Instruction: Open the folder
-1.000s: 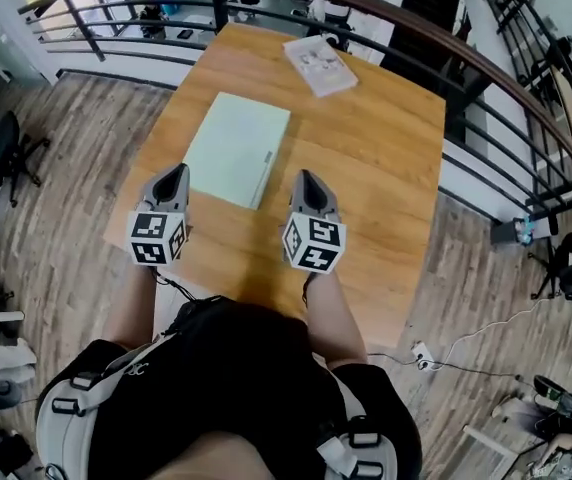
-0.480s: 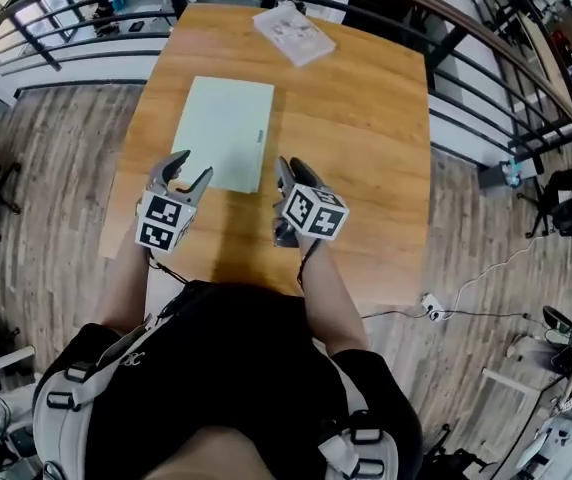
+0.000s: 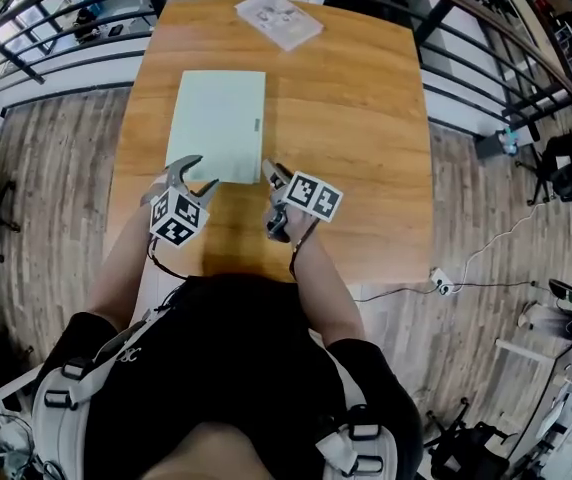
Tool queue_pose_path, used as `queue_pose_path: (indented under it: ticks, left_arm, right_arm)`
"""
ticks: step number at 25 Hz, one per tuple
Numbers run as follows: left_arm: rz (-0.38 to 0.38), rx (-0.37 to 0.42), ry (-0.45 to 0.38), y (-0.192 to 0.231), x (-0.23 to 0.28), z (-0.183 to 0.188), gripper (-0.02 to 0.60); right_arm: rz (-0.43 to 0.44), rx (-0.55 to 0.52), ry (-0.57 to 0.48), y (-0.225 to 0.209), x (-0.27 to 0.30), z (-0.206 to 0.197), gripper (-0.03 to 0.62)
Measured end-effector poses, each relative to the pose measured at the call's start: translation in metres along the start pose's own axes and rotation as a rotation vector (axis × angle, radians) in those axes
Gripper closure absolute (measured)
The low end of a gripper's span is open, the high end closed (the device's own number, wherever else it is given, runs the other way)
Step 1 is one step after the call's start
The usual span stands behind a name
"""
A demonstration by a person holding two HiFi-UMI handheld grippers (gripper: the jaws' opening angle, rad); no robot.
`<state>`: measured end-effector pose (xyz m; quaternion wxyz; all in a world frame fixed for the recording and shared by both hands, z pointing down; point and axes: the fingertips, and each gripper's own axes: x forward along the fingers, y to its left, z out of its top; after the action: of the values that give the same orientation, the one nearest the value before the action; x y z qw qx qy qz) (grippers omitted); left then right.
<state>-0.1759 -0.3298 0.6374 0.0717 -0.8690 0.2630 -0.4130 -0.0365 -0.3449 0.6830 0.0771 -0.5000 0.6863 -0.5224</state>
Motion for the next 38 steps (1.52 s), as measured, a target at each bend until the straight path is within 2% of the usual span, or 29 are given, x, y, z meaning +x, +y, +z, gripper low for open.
queue_pose_path:
  ticks: [5, 11, 18, 19, 21, 23, 26, 29, 34, 38]
  left_arm:
    - [-0.043, 0.134, 0.068, -0.018, 0.021, -0.017, 0.334]
    - [-0.046, 0.23, 0.127, -0.026, 0.046, -0.029, 0.333]
    - [-0.08, 0.248, 0.217, -0.036, 0.066, -0.051, 0.335]
    - [-0.07, 0.249, 0.223, -0.034, 0.068, -0.052, 0.344]
    - [-0.05, 0.252, 0.225, -0.03, 0.072, -0.051, 0.401]
    - [-0.052, 0.25, 0.216, -0.031, 0.074, -0.052, 0.408]
    - [-0.076, 0.191, 0.187, -0.032, 0.073, -0.052, 0.428]
    - [-0.13, 0.053, 0.161, -0.032, 0.068, -0.047, 0.459]
    - [-0.156, -0.107, 0.113, -0.028, 0.061, -0.044, 0.503]
    - [-0.136, -0.214, 0.037, -0.021, 0.052, -0.037, 0.526]
  right_arm:
    - [-0.024, 0.05, 0.045, -0.016, 0.017, -0.02, 0.456]
    - [-0.05, 0.096, 0.074, -0.024, 0.029, -0.031, 0.456]
    - [-0.034, 0.165, 0.087, -0.029, 0.035, -0.037, 0.461]
    - [-0.025, 0.175, 0.088, -0.03, 0.036, -0.037, 0.464]
    - [-0.003, 0.194, 0.092, -0.032, 0.037, -0.036, 0.469]
    - [0.016, 0.217, 0.094, -0.034, 0.038, -0.036, 0.477]
    - [0.047, 0.298, 0.088, -0.038, 0.038, -0.038, 0.482]
    - [0.084, 0.393, 0.068, -0.041, 0.037, -0.038, 0.482]
    - [0.087, 0.39, 0.079, -0.043, 0.038, -0.039, 0.482]
    - [0.081, 0.376, 0.086, -0.043, 0.037, -0.041, 0.482]
